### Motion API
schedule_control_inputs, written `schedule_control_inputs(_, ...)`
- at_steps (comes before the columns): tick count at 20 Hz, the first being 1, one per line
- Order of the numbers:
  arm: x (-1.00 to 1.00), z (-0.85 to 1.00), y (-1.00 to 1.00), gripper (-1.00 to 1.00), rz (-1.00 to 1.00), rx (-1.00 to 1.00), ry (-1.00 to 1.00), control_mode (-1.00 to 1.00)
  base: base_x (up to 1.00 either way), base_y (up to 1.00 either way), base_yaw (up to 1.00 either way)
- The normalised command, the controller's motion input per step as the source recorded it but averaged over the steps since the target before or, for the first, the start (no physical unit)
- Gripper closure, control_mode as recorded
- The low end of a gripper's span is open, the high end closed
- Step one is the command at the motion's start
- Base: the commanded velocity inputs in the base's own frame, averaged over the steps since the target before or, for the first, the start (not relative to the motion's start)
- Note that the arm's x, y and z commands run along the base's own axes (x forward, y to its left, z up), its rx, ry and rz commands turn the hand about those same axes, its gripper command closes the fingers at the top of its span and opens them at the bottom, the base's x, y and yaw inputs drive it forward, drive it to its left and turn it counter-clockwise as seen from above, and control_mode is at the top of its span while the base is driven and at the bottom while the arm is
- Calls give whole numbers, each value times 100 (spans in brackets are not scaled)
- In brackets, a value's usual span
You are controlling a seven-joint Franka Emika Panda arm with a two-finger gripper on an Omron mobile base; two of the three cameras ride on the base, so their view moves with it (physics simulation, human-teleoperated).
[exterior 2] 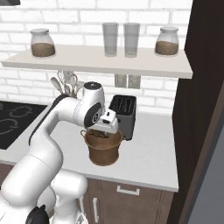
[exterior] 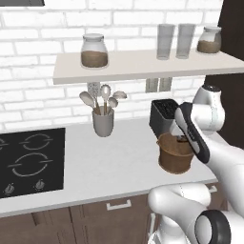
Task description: Open the cabinet, pick up the bread from the cabinet and place it in the basket. Then move the basket to the dining counter.
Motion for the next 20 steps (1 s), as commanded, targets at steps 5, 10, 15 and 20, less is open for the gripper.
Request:
schedule_control_inputs(5, 3, -52, 0, 100, 0, 0, 3, -100, 0, 0, 0)
schedule_control_inputs(10, 25, -31, 0, 100, 0, 0, 0, -100, 0, 0, 0)
schedule_control_inputs(15, 47, -12, 0, 100, 0, 0, 0, -100, 0, 0, 0)
schedule_control_inputs(20, 45, -5, 0, 100, 0, 1, 1, -100, 0, 0, 0)
